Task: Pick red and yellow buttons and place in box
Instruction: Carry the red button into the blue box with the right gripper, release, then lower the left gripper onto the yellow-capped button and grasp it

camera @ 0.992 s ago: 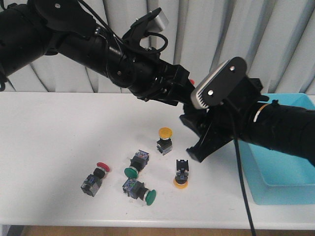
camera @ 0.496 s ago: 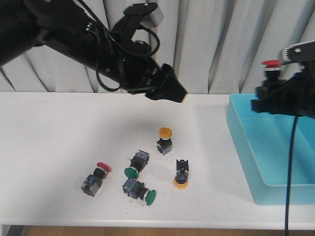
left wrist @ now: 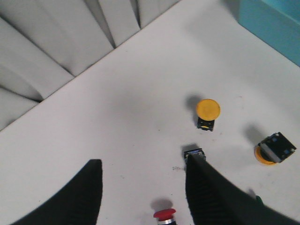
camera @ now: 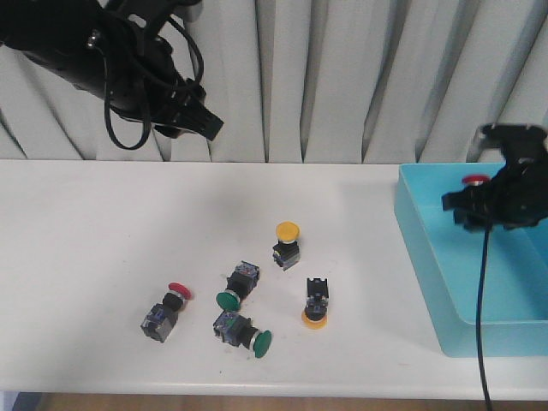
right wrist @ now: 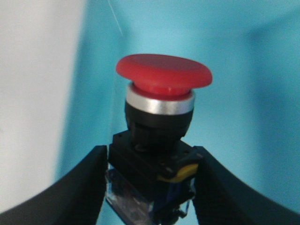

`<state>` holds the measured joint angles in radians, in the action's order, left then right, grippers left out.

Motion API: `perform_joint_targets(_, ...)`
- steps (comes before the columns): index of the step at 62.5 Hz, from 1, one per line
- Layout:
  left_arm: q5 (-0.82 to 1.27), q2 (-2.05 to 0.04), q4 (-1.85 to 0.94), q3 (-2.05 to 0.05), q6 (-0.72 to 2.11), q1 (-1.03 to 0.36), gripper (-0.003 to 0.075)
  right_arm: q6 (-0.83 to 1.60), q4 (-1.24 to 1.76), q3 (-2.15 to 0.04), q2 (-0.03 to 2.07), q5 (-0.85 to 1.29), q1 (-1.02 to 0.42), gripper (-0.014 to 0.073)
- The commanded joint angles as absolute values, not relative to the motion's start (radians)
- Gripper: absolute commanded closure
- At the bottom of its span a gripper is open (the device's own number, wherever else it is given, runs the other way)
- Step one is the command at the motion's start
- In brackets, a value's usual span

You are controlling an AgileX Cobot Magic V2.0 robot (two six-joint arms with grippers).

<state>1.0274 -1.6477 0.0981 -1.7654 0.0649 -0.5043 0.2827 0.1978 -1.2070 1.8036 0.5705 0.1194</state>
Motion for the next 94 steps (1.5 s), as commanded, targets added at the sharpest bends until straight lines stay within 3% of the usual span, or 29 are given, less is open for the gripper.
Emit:
perform_joint_targets(1, 0.985, -1.595, 0.126, -1.796, 0.033, -0.506, 0.0349, 0.227, 0.128, -1.282, 1.843, 0.623, 0.126, 0.0583)
perform_joint_targets(18, 0.982, -1.595, 0.126, -1.796, 0.033, -0.506, 0.0351, 0.208, 0.121, -1.320, 1.965, 0.641, 0.126, 0.0518)
perform_joint_targets(41, 0.980, -1.595, 0.126, -1.796, 0.033, -0.506, 0.0351, 0.231, 0.124, -1.320, 1.990, 0.616, 0.126, 0.0188)
perform_joint_targets(49, 0.984, -1.595, 0.125, -1.796, 0.030, -0.506, 0.0351, 0.231, 0.124, -1.320, 1.988, 0.621, 0.126, 0.0109)
perform_joint_targets(76, 0.878, -1.611, 0.000, -1.796, 0.099, -0.508, 0.0335, 0.231, 0.152, -1.320, 1.728, 0.659, 0.126, 0.0095)
perform_joint_targets(94, 0.698, -1.706, -0.173, -1.797, 0.237, -0.508, 0.0160, 0.231, 0.175, -1.320, 1.452, 0.744, 0.124, 0.0095)
